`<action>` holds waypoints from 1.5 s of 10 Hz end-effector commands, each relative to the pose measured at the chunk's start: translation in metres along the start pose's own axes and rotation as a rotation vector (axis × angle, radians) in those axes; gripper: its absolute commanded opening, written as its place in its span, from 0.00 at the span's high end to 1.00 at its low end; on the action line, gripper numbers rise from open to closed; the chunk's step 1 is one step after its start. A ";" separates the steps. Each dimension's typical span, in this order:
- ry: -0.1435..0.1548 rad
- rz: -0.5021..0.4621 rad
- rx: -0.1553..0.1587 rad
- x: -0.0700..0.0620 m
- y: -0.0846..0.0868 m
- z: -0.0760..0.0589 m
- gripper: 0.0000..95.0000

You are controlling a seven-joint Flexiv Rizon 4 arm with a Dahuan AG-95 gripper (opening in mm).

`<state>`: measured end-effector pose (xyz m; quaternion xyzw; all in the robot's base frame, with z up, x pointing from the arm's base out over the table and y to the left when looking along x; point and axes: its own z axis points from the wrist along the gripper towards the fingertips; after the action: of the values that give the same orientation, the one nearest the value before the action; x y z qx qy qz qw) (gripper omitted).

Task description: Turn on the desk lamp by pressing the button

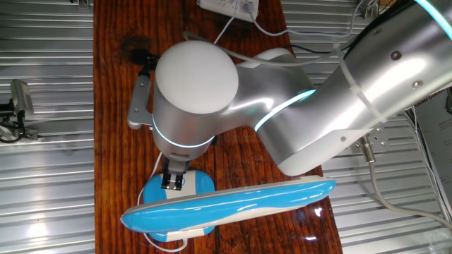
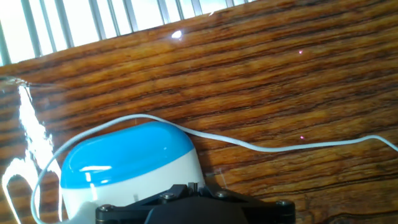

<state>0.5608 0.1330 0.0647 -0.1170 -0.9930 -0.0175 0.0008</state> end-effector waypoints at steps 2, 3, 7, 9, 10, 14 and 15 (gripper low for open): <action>0.001 -0.004 -0.005 0.001 0.000 -0.001 1.00; 0.002 -0.004 -0.005 0.001 0.000 -0.001 1.00; 0.007 0.000 -0.006 -0.002 0.000 0.006 1.00; 0.009 -0.001 -0.004 -0.002 -0.001 0.008 1.00; 0.011 0.001 -0.004 -0.002 -0.001 0.009 1.00; 0.014 -0.006 -0.006 -0.003 -0.003 0.016 1.00; 0.013 -0.007 -0.007 -0.003 -0.003 0.016 1.00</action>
<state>0.5643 0.1304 0.0476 -0.1133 -0.9933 -0.0219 0.0066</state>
